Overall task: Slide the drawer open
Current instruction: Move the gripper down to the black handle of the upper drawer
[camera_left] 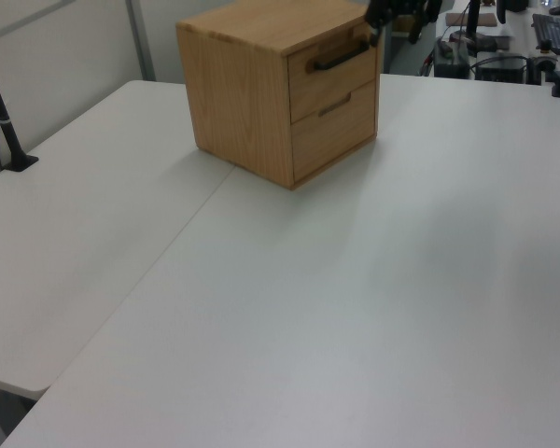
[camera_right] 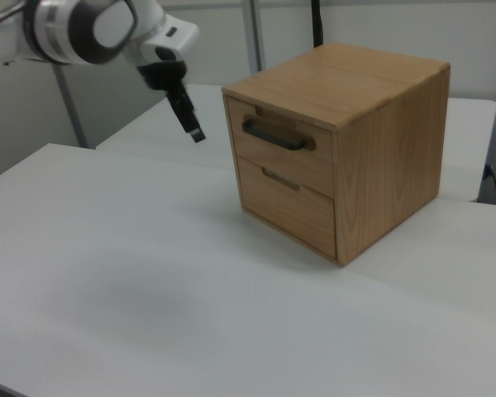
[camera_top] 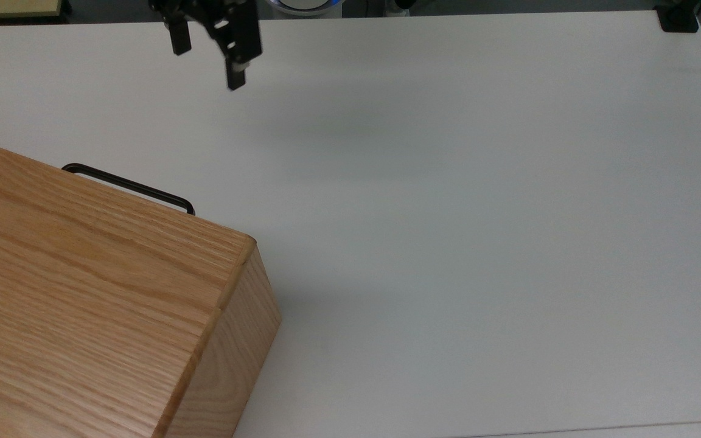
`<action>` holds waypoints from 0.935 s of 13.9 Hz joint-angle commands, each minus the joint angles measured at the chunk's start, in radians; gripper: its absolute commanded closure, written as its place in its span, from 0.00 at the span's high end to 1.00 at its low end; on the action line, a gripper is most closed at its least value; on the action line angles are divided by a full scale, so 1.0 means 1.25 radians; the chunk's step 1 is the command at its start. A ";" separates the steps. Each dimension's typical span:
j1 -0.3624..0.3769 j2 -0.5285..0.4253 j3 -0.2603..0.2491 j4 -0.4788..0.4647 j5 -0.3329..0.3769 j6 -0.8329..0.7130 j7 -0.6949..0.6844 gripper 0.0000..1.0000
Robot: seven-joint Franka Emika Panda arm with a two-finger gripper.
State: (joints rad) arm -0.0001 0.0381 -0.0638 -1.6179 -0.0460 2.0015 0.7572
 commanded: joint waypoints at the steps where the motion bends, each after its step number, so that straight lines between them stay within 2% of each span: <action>1: -0.037 0.042 -0.002 -0.009 0.015 0.136 0.309 1.00; 2: -0.055 0.061 -0.002 -0.008 0.028 0.190 0.363 1.00; 4: -0.058 0.096 -0.001 -0.007 0.033 0.221 0.393 0.97; 6: -0.081 0.133 -0.001 0.025 0.069 0.242 0.453 0.65; 8: -0.093 0.144 -0.001 0.025 0.071 0.257 0.472 0.56; 13: -0.114 0.167 0.003 0.027 0.087 0.312 0.490 0.51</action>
State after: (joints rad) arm -0.1358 0.2250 -0.0655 -1.5962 0.0382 2.3613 1.3511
